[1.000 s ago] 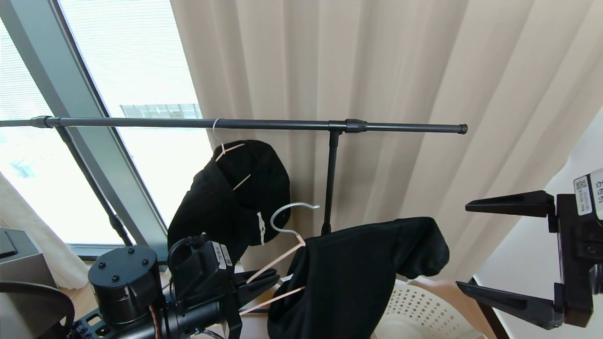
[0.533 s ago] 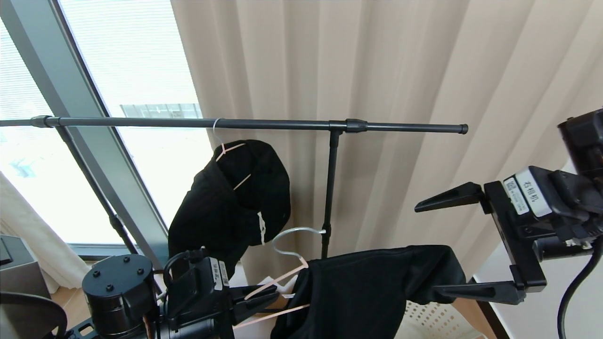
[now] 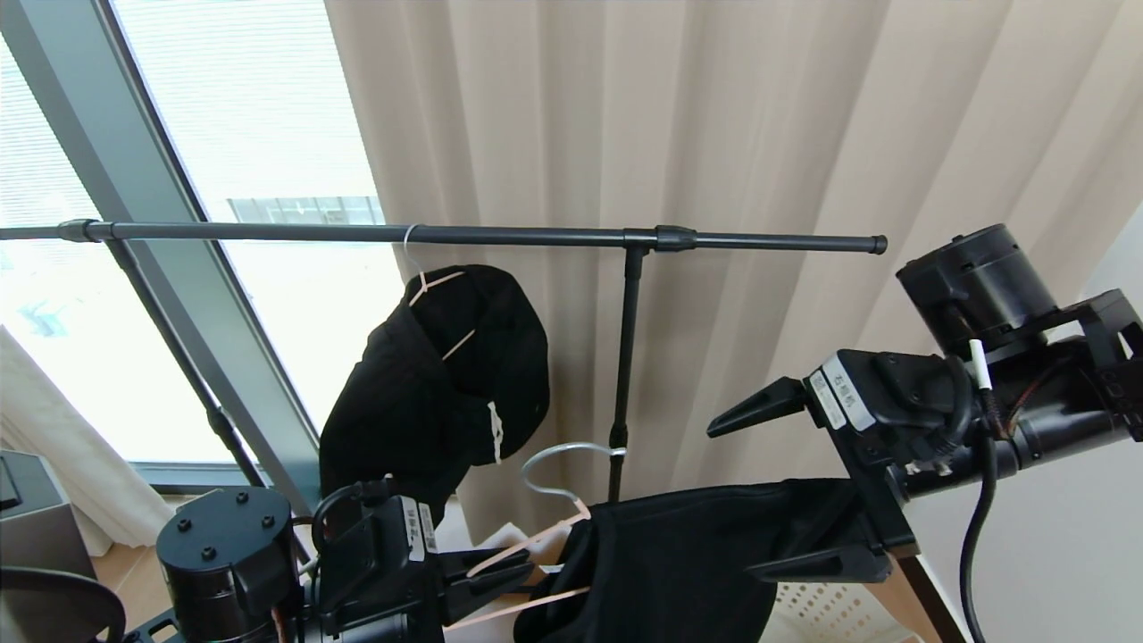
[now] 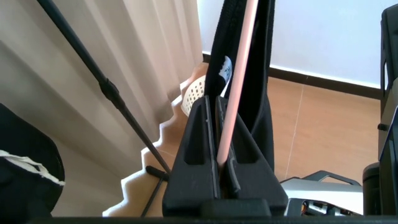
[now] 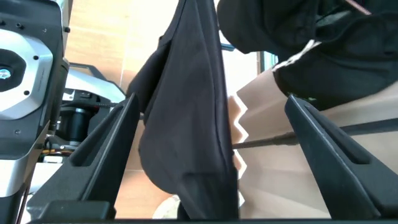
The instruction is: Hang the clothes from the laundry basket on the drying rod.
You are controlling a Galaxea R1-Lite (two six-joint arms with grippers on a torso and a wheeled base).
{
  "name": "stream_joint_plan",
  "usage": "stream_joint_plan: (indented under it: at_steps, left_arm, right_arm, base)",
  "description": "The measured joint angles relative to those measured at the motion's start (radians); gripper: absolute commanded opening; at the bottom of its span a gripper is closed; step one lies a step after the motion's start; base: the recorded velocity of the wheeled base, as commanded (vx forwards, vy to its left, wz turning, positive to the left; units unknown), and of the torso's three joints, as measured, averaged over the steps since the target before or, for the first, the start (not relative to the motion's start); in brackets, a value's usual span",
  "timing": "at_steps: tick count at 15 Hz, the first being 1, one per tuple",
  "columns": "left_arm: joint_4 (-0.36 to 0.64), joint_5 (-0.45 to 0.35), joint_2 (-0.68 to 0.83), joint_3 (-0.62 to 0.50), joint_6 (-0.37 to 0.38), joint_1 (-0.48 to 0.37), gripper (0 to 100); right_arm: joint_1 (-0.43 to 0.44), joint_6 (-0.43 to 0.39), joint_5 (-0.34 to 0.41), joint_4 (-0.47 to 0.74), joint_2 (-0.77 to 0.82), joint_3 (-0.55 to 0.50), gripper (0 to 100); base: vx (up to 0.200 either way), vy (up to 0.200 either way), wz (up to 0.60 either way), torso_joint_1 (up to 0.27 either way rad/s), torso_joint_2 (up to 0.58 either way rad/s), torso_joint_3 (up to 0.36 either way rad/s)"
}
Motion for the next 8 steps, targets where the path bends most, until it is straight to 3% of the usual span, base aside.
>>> stream_joint_plan:
  at_steps: [4, 8]
  left_arm:
    - [0.000, 0.000, 0.003, 0.001, -0.001, -0.008, 0]
    - [0.000, 0.003, 0.004, -0.003, -0.001, -0.012, 0]
  right_arm:
    - [0.011, 0.010, -0.002, -0.001, 0.047, -0.029, 100]
    - [0.051, 0.022, -0.061, 0.000, 0.060, -0.039, 100]
  base:
    - [0.000, 0.000, 0.00, 0.000, 0.00, 0.000]
    - [0.000, 0.000, 0.00, 0.000, 0.00, 0.000]
